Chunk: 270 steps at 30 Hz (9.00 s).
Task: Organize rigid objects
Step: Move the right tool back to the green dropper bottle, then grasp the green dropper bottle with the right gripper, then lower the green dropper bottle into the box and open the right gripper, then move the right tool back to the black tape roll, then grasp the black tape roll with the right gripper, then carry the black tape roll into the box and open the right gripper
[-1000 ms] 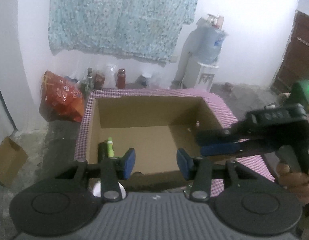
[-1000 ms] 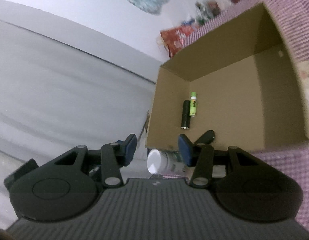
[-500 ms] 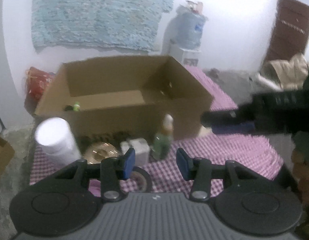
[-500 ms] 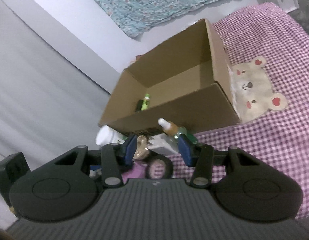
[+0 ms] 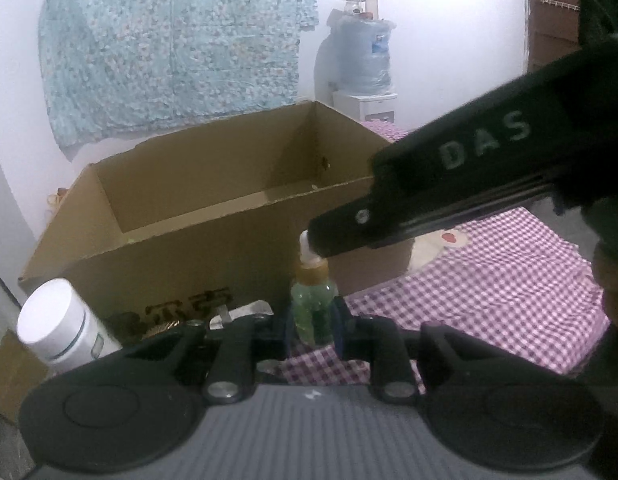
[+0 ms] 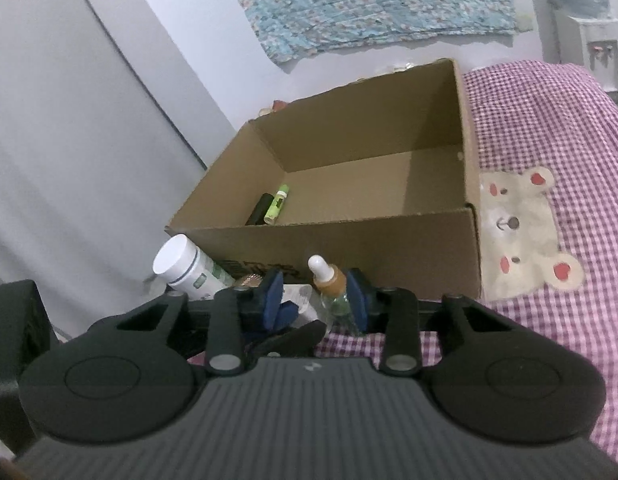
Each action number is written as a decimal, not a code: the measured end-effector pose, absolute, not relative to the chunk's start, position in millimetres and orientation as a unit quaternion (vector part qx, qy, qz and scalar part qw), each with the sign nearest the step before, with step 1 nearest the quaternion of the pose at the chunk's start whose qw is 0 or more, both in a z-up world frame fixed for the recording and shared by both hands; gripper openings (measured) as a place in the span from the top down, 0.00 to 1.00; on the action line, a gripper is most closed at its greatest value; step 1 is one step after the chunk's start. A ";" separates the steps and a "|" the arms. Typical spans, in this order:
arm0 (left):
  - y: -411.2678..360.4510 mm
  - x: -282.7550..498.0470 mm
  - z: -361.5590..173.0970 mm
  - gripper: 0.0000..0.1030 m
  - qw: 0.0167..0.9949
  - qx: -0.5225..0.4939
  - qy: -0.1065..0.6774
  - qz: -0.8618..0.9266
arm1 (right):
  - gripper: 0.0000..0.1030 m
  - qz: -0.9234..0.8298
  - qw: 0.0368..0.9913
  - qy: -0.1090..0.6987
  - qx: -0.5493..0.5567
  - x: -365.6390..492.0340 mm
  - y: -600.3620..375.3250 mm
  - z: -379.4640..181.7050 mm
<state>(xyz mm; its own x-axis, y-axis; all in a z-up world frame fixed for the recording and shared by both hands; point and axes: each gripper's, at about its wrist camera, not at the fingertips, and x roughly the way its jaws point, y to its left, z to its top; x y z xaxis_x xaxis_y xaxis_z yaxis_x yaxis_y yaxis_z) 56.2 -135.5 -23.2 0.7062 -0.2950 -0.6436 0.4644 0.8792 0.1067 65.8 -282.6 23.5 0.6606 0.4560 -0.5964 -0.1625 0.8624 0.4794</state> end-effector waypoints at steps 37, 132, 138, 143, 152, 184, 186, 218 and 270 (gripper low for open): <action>-154.5 77.9 -47.3 0.70 0.902 0.143 0.343 -0.218 | 0.79 0.172 0.882 0.413 0.150 108.6 -263.7 -1.6; -26.0 -6.8 20.0 0.00 0.900 -0.027 0.381 -0.210 | 0.01 0.083 0.939 0.328 0.066 -44.9 -271.4 46.8; -37.9 -10.7 7.5 0.00 0.898 0.005 0.380 -0.224 | 0.01 0.117 0.919 0.339 0.166 -40.1 -281.4 25.8; -59.0 -13.0 -7.4 0.00 0.905 0.090 0.368 -0.194 | 0.01 0.147 0.899 0.356 0.210 -16.9 -277.6 6.4; -84.1 2.8 -32.2 0.18 0.898 0.168 0.361 -0.190 | 0.27 0.165 0.887 0.385 0.192 27.9 -247.5 -20.7; -114.3 14.0 -55.3 0.57 0.874 0.142 0.383 -0.262 | 0.84 0.171 0.881 0.437 0.068 63.1 -219.3 -50.3; -117.3 11.5 -55.3 0.55 0.875 0.143 0.377 -0.267 | 0.84 0.142 0.882 0.446 0.048 59.5 -226.7 -53.0; -117.9 51.2 -64.7 0.27 0.878 0.165 0.408 -0.188 | 0.78 0.207 0.864 0.452 0.075 86.9 -214.8 -57.5; -64.0 348.3 -12.7 0.35 0.817 0.138 0.544 -0.131 | 0.85 0.216 0.819 0.518 0.120 388.6 -185.8 -20.1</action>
